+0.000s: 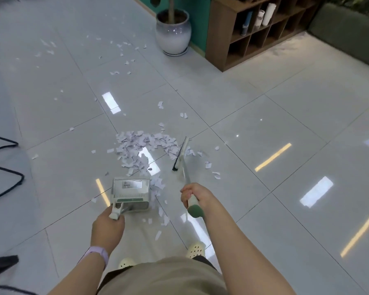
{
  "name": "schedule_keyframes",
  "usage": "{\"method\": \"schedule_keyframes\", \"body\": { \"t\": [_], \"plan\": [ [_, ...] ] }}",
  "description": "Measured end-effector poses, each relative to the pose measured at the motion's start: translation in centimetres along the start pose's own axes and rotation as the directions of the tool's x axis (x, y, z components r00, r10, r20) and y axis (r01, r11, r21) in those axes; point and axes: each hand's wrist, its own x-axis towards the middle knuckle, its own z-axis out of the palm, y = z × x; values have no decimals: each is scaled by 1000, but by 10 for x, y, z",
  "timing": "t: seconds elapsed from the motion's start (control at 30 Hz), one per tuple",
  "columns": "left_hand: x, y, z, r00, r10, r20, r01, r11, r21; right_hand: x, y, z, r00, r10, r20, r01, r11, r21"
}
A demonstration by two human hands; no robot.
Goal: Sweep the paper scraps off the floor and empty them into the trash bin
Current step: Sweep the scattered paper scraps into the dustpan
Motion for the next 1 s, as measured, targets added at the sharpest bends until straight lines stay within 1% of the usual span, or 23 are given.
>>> {"method": "schedule_keyframes", "body": {
  "t": [0.1, 0.2, 0.27, 0.33, 0.43, 0.5, 0.57, 0.63, 0.73, 0.83, 0.93, 1.0],
  "plan": [
    [-2, 10, 10, 998, 34, 48, -35, 999, 20, -27, -20, -26, 990, -76, -117, 63, 992, -108],
    [-1, 12, 22, 995, 22, 99, -19, 1000, -24, -43, -24, -60, 967, -92, -236, 79, 995, -61],
    [1, 15, 30, 989, 28, 147, -20, 998, -55, -47, -17, -76, 950, -107, -294, 86, 993, -83],
    [6, 22, 35, 978, 49, 203, -36, 997, -68, -46, -9, -85, 928, -123, -352, 89, 990, -113],
    [22, 36, 45, 947, 87, 310, -70, 995, -66, -45, -2, -86, 894, -141, -426, 107, 989, -103],
    [40, 47, 49, 920, 115, 374, -100, 993, -59, -48, -2, -84, 877, -154, -454, 132, 988, -79],
    [61, 61, 50, 902, 147, 406, -138, 989, -53, -53, -4, -79, 855, -161, -493, 140, 987, -81],
    [78, 81, 47, 890, 159, 428, -141, 987, -74, -61, -6, -74, 841, -167, -514, 158, 986, -62],
    [105, 108, 45, 880, 164, 446, -116, 984, -132, -67, -11, -63, 827, -181, -532, 228, 974, 23],
    [131, 118, 40, 869, 195, 455, -145, 979, -144, -64, -9, -51, 820, -176, -544, 269, 958, 96],
    [147, 119, 30, 841, 251, 480, -192, 967, -169, -57, -6, -39, 804, -177, -568, 280, 955, 99],
    [156, 118, 23, 827, 286, 484, -229, 958, -175, -51, -6, -30, 790, -183, -585, 273, 959, 69]
  ]
}}
